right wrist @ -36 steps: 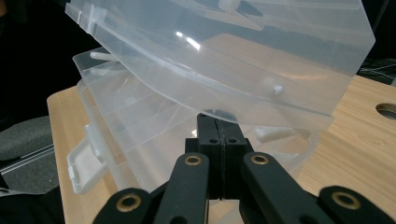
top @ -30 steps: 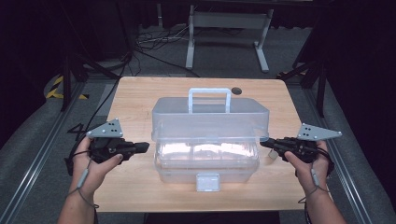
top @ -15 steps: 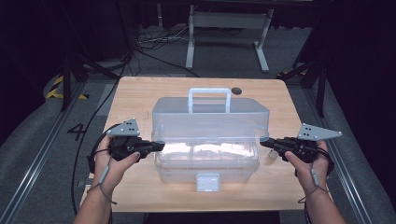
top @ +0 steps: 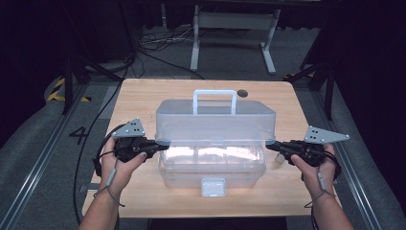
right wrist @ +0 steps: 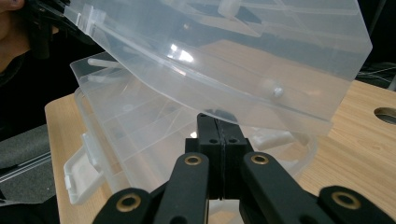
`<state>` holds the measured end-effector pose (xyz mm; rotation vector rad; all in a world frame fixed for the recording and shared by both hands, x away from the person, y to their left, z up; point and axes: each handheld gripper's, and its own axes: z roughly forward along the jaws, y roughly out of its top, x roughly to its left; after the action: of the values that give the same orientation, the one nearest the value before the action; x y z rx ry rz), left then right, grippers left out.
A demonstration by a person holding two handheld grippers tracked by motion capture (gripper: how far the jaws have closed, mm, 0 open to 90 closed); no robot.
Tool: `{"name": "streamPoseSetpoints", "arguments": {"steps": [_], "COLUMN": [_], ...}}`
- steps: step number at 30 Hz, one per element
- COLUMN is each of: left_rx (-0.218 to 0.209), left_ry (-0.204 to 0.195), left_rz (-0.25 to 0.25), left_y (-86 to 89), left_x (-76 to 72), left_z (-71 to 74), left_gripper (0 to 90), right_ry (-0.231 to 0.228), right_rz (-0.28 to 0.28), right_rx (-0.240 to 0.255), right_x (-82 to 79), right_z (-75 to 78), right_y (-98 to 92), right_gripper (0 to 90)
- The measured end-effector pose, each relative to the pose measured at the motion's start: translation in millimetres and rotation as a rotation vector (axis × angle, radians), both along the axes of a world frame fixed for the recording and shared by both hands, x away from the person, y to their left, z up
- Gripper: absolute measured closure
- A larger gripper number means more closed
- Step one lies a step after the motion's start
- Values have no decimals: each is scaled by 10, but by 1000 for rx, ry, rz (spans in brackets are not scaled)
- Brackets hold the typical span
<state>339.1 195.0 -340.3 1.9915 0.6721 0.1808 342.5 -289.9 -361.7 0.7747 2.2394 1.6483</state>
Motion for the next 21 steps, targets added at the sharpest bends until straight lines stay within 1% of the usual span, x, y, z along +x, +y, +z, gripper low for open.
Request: {"name": "streamPoseSetpoints", "arguments": {"steps": [6,15,21], "left_rx": [0,2,-7], "left_ry": [-7,-12,-17], "left_rz": [3,11,11], "left_y": [6,13,16], "left_x": [11,24,39], "left_z": [16,39,53], "left_gripper": [900,900,900], "right_ry": [-1,-14,-24], "right_rz": [0,-7,-15], "right_rx": [0,-9,-7], "right_x": [5,-28,-60], "right_z": [7,29,54], "right_y": [4,15,-11], "right_gripper": [900,900,900]}}
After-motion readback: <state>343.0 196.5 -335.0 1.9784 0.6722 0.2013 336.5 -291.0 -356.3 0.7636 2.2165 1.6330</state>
